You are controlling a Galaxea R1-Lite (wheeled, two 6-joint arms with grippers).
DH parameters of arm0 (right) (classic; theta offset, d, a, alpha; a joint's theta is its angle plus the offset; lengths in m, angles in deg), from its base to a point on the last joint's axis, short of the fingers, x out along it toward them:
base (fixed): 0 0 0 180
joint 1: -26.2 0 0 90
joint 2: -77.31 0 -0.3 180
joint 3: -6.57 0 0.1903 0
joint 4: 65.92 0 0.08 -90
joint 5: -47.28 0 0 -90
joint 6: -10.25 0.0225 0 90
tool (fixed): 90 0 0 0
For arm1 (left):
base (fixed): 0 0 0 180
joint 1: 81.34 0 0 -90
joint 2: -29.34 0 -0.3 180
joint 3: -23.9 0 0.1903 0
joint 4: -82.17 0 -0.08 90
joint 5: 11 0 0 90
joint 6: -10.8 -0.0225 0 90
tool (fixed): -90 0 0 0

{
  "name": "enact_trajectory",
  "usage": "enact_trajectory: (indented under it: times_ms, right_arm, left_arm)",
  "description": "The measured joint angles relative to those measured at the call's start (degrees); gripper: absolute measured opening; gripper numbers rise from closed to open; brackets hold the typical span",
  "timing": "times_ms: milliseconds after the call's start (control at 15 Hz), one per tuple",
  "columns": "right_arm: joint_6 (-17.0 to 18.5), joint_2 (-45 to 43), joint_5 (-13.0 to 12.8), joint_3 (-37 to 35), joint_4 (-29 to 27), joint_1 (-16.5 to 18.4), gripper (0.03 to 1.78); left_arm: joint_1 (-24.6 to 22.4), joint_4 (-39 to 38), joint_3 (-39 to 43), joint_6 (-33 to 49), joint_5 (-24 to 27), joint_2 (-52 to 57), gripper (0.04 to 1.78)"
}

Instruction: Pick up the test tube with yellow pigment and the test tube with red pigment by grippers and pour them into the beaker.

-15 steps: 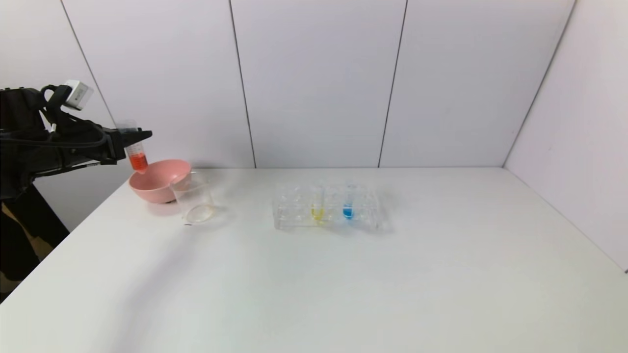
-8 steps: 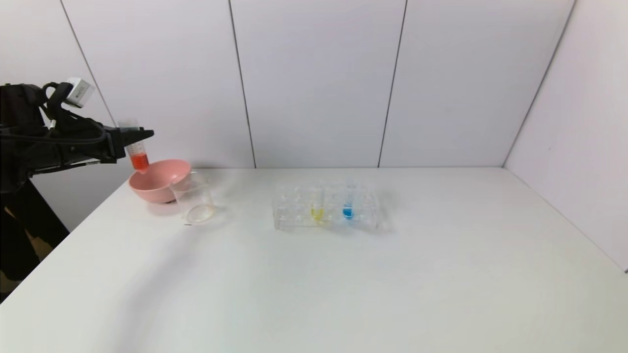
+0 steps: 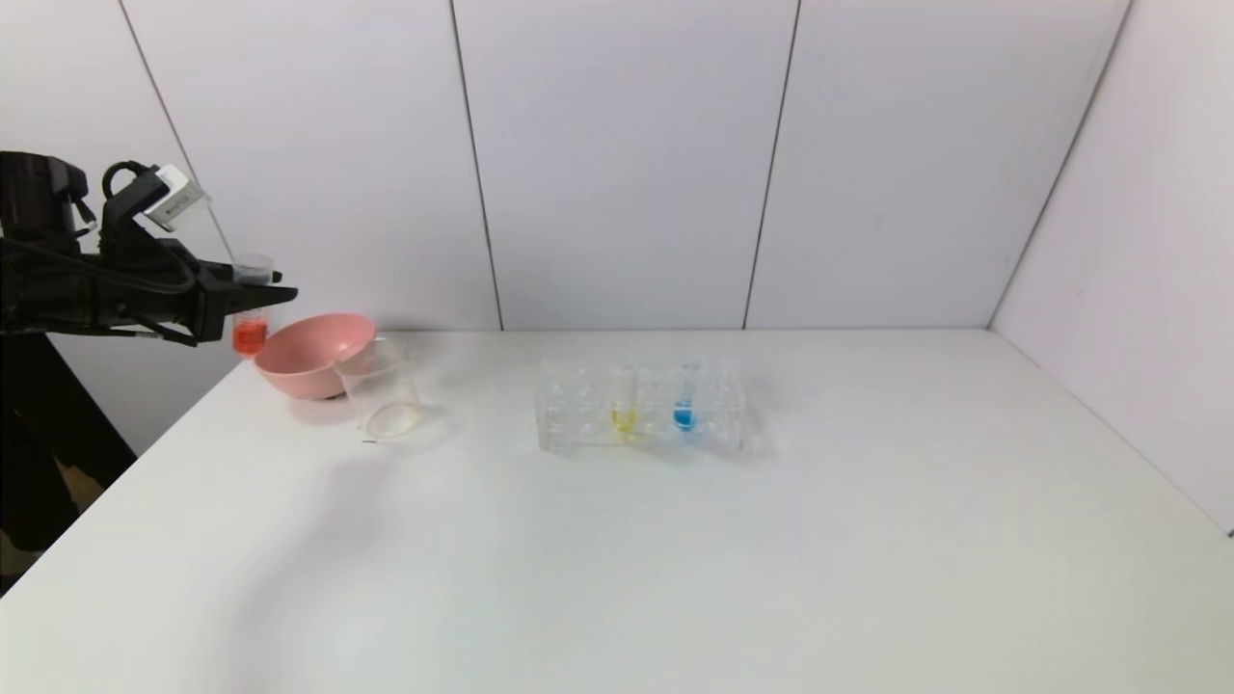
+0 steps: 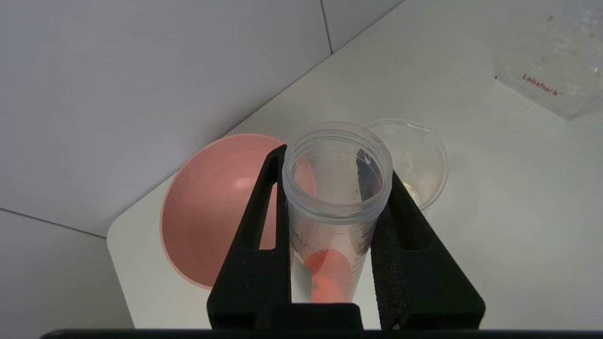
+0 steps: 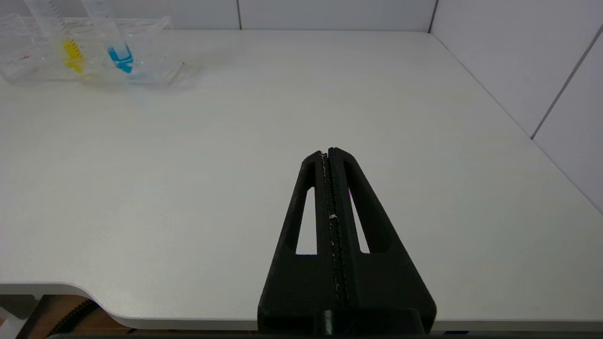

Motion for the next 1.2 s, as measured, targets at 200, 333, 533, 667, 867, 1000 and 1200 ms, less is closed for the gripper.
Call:
enact_trajectory:
  times_ms: [200, 333, 533, 667, 867, 1000, 1200]
  right_arm:
    - [-0.02, 0.0, 0.0, 0.0, 0.0, 0.0, 0.11]
    - [0.0, 0.0, 0.0, 0.0, 0.0, 0.0, 0.11]
    - [0.0, 0.0, 0.0, 0.0, 0.0, 0.0, 0.11]
    - [0.0, 0.0, 0.0, 0.0, 0.0, 0.02, 0.11]
    - [0.0, 0.0, 0.0, 0.0, 0.0, 0.0, 0.11]
    - [-0.02, 0.0, 0.02, 0.0, 0.0, 0.0, 0.11]
    - [-0.02, 0.0, 0.0, 0.0, 0.0, 0.02, 0.11]
  left_arm:
    - [-0.27, 8.28, -5.34, -12.76, -0.26, -2.07, 0.49]
    - [-0.41, 13.24, -8.86, -19.91, -0.78, -3.61, 0.49]
    - [-0.35, 18.62, -13.91, -25.09, -4.55, -5.66, 0.49]
    - [0.17, 21.78, -17.53, -28.39, -7.97, -7.12, 0.49]
    - [1.33, 29.28, -24.86, -32.09, -10.07, -10.09, 0.49]
    - [2.18, 34.15, -28.86, -34.4, -10.28, -12.02, 0.49]
    - [3.18, 34.99, -30.37, -35.26, -10.25, -13.1, 0.49]
